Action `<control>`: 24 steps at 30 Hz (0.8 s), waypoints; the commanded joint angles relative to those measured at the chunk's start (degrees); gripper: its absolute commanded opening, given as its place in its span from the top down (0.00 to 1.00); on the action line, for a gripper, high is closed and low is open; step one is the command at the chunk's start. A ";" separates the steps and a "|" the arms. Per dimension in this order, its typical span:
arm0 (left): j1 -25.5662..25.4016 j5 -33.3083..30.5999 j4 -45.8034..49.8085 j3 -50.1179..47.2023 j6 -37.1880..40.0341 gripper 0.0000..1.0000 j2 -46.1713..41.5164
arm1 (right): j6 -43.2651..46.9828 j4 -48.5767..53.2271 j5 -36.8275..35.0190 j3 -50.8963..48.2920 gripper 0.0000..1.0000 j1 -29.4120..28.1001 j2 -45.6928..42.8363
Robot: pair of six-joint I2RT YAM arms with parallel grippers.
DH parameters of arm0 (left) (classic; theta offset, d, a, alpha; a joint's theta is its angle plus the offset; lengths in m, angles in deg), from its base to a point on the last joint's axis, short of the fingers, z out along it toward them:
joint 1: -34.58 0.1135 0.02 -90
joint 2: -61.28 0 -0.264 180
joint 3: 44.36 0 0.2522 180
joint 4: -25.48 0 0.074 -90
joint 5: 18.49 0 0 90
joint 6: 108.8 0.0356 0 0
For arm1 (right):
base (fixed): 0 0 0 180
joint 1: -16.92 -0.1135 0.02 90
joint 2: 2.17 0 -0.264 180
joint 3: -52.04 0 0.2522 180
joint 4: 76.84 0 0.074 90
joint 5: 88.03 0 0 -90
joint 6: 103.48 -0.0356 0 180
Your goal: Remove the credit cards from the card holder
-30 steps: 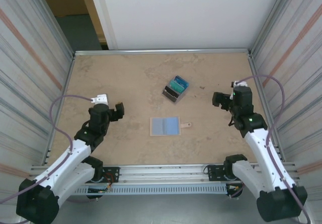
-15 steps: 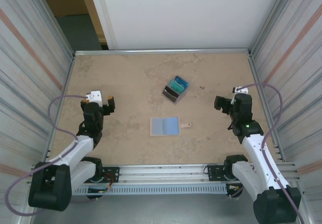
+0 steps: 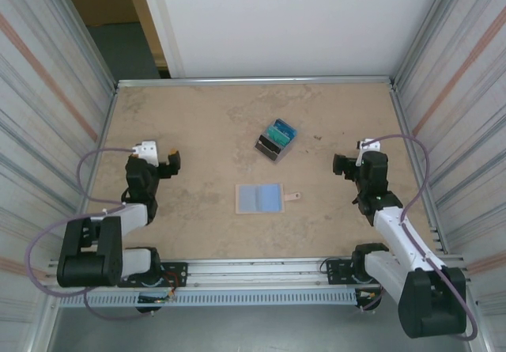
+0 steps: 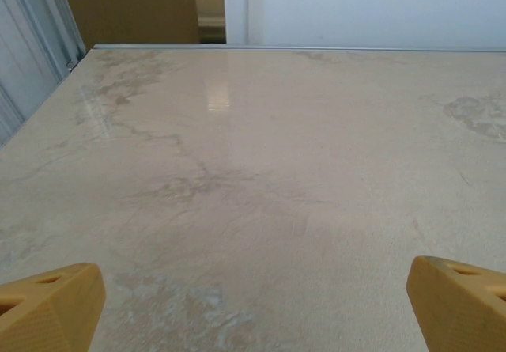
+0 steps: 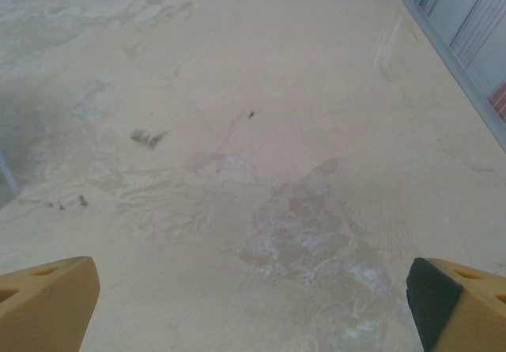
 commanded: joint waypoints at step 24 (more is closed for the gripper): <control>0.09 8.11 2.41 8.84 3.97 0.01 12.73 | -0.03 -43.67 17.47 -8.14 0.01 9.83 22.48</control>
